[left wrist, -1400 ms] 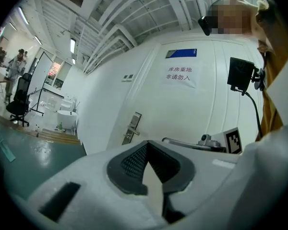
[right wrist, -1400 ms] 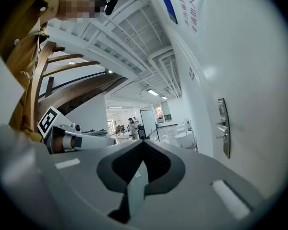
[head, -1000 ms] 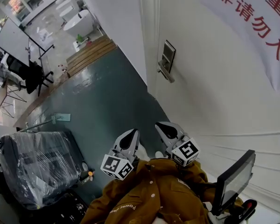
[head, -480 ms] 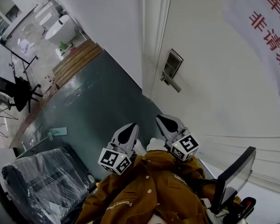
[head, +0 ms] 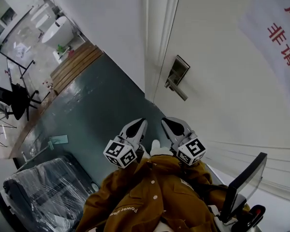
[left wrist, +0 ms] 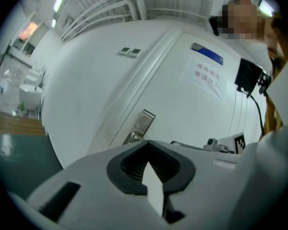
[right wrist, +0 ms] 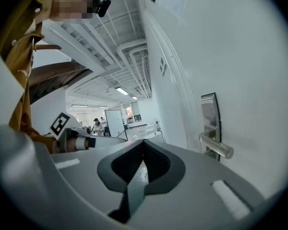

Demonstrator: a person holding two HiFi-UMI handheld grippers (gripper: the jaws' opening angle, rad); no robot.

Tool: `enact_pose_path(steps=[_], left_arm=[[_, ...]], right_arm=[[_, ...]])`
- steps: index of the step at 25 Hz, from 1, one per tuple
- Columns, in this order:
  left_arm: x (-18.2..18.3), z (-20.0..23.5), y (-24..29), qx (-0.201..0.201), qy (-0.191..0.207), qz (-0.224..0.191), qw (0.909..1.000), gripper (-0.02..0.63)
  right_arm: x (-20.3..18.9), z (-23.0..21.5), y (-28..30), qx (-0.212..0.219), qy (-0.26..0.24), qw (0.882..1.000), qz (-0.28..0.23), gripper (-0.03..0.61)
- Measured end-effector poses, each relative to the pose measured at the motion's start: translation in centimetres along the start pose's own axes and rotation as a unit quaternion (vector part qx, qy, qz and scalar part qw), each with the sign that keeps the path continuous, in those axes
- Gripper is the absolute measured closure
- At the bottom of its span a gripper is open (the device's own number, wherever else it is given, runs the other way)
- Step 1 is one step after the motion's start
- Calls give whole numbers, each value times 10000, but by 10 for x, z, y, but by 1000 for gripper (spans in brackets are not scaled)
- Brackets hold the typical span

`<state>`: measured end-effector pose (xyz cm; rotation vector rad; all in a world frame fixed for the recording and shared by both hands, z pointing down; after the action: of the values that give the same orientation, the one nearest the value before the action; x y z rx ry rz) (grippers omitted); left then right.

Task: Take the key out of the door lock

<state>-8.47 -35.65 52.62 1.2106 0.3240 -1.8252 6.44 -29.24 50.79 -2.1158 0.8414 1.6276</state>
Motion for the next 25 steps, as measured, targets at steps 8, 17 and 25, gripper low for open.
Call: enact_pose_path(steps=[8, 17, 25], left_arm=[[-18, 39, 96, -876, -2050, 148, 9747, 535], [-54, 67, 191, -945, -3350, 589, 9356, 439], [-70, 52, 259, -1684, -4227, 1040, 8844, 454]], right_arm=[[10, -3, -18, -327, -104, 9994, -45, 574], [11, -5, -39, -689, 21, 9976, -102, 574], [14, -8, -46, -817, 34, 9966, -129, 574]])
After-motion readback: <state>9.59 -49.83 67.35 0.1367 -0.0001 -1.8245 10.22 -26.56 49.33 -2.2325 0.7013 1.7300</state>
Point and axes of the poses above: the fingertips, and each gripper's own axes: y forward along the fingers, z to its left, x out of its top, the point moved 7 cm from there along -y, backward along the fingers, and after that the axes turned 15 degrees about x, right-handed, at the moved point
